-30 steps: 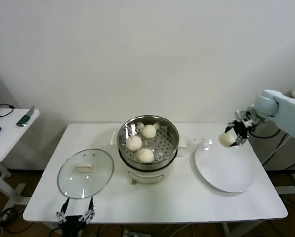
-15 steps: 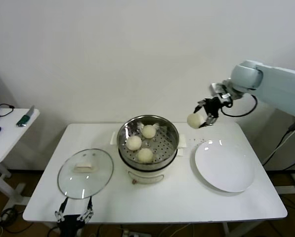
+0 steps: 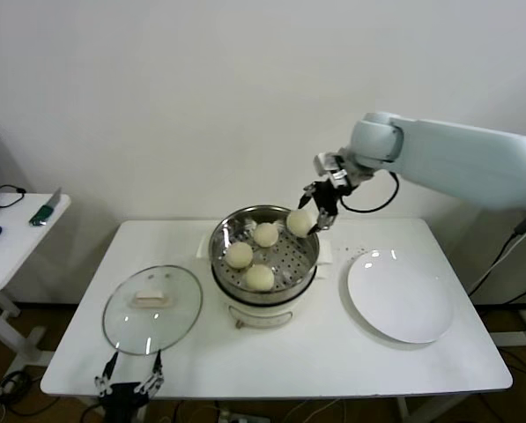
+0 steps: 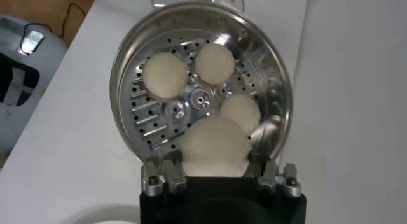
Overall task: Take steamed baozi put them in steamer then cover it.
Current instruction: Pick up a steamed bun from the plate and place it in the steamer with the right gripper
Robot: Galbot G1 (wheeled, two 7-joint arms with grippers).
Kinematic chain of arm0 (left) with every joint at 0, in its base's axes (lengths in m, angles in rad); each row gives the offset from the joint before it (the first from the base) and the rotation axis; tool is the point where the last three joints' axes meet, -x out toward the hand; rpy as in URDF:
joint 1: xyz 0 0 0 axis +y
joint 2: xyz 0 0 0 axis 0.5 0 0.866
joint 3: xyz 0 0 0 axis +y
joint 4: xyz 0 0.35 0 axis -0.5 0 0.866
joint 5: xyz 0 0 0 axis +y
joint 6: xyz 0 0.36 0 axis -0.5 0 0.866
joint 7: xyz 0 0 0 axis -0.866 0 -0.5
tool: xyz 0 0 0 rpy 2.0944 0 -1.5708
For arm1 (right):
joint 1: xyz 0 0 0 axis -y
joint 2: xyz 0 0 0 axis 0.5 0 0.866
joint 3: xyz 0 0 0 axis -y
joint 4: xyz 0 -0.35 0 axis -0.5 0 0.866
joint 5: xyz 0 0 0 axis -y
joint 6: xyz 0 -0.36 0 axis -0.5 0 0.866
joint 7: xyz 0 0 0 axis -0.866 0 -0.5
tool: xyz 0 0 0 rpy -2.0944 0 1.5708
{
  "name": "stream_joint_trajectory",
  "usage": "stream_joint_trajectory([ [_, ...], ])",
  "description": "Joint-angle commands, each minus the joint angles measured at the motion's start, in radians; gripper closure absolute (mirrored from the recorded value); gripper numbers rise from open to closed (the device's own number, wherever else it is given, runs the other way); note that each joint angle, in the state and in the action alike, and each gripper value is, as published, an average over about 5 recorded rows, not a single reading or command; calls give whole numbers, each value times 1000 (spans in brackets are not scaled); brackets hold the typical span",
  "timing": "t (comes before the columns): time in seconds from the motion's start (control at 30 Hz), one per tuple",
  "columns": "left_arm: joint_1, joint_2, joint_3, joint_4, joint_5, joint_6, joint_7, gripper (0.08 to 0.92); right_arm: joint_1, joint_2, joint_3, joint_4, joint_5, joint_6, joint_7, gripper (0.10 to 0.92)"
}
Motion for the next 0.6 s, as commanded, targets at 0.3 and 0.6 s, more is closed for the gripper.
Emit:
stream_joint_trajectory([
  [0.3, -3, -1, 2, 8, -1, 0, 1, 177, -167, 66, 36, -40, -63, -39, 43, 321],
  [0.6, -2, 0, 1, 6, -1, -1, 0, 177, -188, 72, 41, -54, -87, -43, 51, 321],
])
